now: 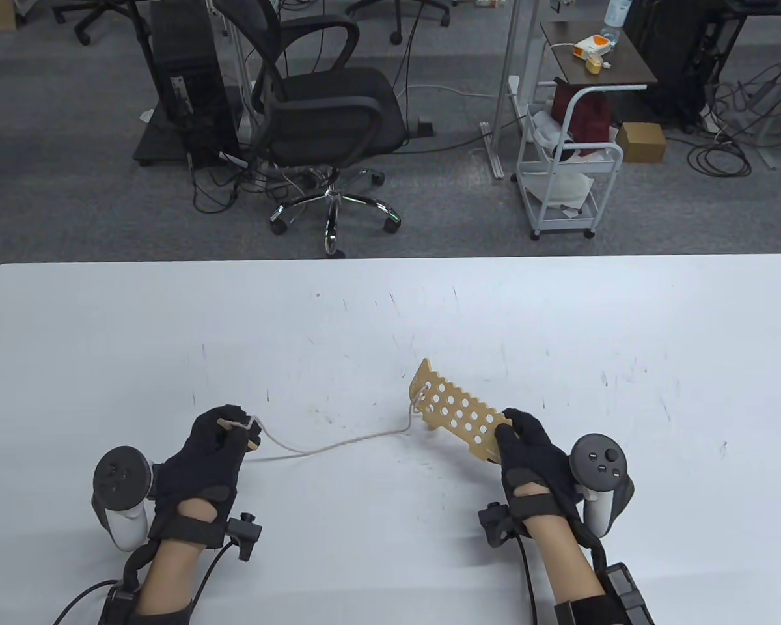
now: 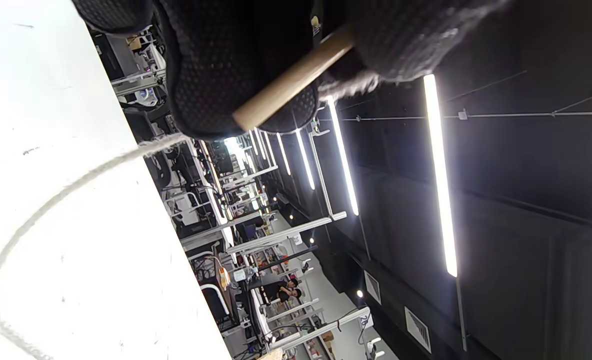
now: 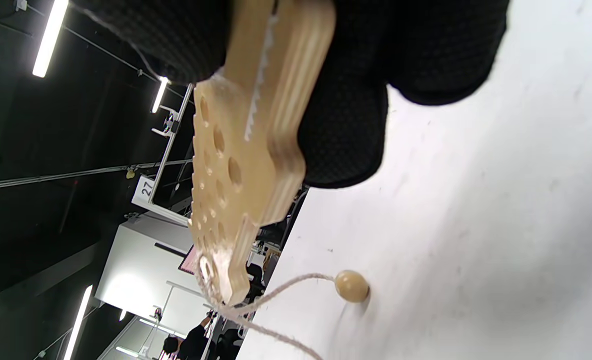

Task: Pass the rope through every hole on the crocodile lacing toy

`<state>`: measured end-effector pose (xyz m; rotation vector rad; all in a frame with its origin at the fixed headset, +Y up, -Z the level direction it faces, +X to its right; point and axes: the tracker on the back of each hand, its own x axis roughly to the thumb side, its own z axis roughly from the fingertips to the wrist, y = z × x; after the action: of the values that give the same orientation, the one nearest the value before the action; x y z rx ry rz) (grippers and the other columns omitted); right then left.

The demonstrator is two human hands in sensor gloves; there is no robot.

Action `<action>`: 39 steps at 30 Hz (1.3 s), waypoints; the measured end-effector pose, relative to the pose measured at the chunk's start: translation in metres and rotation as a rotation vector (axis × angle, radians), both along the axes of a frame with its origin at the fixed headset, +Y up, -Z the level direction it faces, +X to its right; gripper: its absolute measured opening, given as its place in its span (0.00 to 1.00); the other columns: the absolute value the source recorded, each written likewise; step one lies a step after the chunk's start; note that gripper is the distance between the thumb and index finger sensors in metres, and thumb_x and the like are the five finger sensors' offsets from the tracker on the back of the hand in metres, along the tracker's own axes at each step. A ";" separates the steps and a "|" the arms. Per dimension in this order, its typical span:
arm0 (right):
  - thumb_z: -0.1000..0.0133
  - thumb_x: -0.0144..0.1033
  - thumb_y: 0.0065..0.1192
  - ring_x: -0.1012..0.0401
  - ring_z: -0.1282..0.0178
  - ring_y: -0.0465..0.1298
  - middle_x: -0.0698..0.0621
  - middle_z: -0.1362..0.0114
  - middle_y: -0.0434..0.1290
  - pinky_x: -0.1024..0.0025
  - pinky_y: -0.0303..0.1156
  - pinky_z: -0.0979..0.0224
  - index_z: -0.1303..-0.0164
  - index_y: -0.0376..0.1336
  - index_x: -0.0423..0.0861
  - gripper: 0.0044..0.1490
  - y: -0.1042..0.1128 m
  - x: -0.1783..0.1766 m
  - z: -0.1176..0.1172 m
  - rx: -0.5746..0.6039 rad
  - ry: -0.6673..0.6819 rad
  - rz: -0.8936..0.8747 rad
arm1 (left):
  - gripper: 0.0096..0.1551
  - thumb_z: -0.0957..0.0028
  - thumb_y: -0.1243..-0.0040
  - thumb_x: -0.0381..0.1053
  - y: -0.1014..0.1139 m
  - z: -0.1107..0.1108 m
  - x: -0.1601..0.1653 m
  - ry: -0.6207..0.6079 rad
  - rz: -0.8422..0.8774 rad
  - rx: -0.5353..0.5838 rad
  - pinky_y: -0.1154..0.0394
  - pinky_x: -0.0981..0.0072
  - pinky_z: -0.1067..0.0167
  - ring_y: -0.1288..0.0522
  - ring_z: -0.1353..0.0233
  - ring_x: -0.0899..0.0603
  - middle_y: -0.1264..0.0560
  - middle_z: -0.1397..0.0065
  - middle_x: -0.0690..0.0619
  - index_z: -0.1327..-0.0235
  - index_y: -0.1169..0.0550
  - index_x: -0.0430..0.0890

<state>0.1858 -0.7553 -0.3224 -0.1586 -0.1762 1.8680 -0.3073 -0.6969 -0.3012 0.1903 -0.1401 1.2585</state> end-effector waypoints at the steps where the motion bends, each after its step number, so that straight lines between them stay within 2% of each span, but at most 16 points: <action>1: 0.46 0.40 0.61 0.51 0.51 0.85 0.46 0.43 0.79 0.53 0.75 0.45 0.36 0.63 0.41 0.30 0.000 -0.002 0.000 0.003 0.010 0.000 | 0.25 0.51 0.38 0.60 0.000 0.000 0.001 -0.002 -0.002 -0.001 0.37 0.36 0.27 0.18 0.39 0.41 0.19 0.36 0.51 0.40 0.22 0.58; 8: 0.46 0.40 0.61 0.51 0.51 0.85 0.47 0.44 0.79 0.53 0.75 0.46 0.36 0.63 0.41 0.30 0.004 -0.018 0.004 0.020 0.110 0.016 | 0.25 0.53 0.37 0.60 -0.002 -0.001 0.007 -0.007 -0.057 0.007 0.36 0.36 0.28 0.18 0.43 0.43 0.18 0.42 0.53 0.42 0.17 0.56; 10: 0.46 0.40 0.62 0.51 0.51 0.85 0.46 0.44 0.79 0.53 0.75 0.46 0.36 0.63 0.41 0.30 0.005 -0.022 0.005 0.022 0.131 0.018 | 0.26 0.52 0.37 0.58 -0.003 -0.001 0.009 -0.015 -0.059 -0.001 0.35 0.36 0.28 0.17 0.44 0.43 0.17 0.43 0.53 0.40 0.19 0.54; 12: 0.46 0.40 0.62 0.51 0.51 0.85 0.46 0.44 0.79 0.53 0.75 0.46 0.36 0.63 0.41 0.30 0.006 -0.025 0.006 0.025 0.150 0.021 | 0.32 0.52 0.38 0.56 -0.005 -0.001 0.010 -0.007 -0.054 -0.010 0.34 0.37 0.29 0.16 0.45 0.44 0.17 0.44 0.54 0.32 0.27 0.52; 16: 0.46 0.40 0.62 0.51 0.51 0.85 0.46 0.44 0.79 0.53 0.75 0.46 0.37 0.63 0.41 0.30 0.007 -0.031 0.008 0.031 0.180 0.031 | 0.36 0.52 0.37 0.55 -0.005 -0.001 0.013 -0.001 -0.077 -0.004 0.33 0.38 0.29 0.16 0.46 0.44 0.17 0.45 0.55 0.28 0.32 0.54; 26: 0.46 0.40 0.62 0.51 0.51 0.85 0.46 0.44 0.80 0.53 0.75 0.46 0.37 0.63 0.41 0.30 0.011 -0.044 0.014 0.051 0.244 0.044 | 0.24 0.56 0.30 0.58 -0.002 0.000 0.022 -0.043 -0.164 0.052 0.30 0.41 0.30 0.12 0.48 0.46 0.12 0.47 0.56 0.45 0.19 0.57; 32: 0.46 0.40 0.62 0.51 0.52 0.85 0.46 0.44 0.80 0.53 0.75 0.46 0.37 0.63 0.40 0.30 0.013 -0.051 0.017 0.061 0.281 0.050 | 0.24 0.58 0.28 0.59 -0.001 0.001 0.032 -0.121 -0.203 0.081 0.31 0.42 0.29 0.14 0.49 0.47 0.13 0.49 0.56 0.47 0.19 0.58; 39: 0.47 0.40 0.62 0.51 0.52 0.85 0.46 0.44 0.80 0.53 0.75 0.46 0.37 0.63 0.41 0.30 0.015 -0.059 0.020 0.076 0.329 0.057 | 0.23 0.58 0.26 0.56 -0.001 0.004 0.044 -0.154 -0.253 0.098 0.30 0.42 0.29 0.14 0.47 0.47 0.14 0.47 0.57 0.49 0.19 0.59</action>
<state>0.1272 -0.7404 -0.3023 0.2081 -0.0243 1.9122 -0.2636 -0.6978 -0.2972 0.1548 -0.3488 1.0136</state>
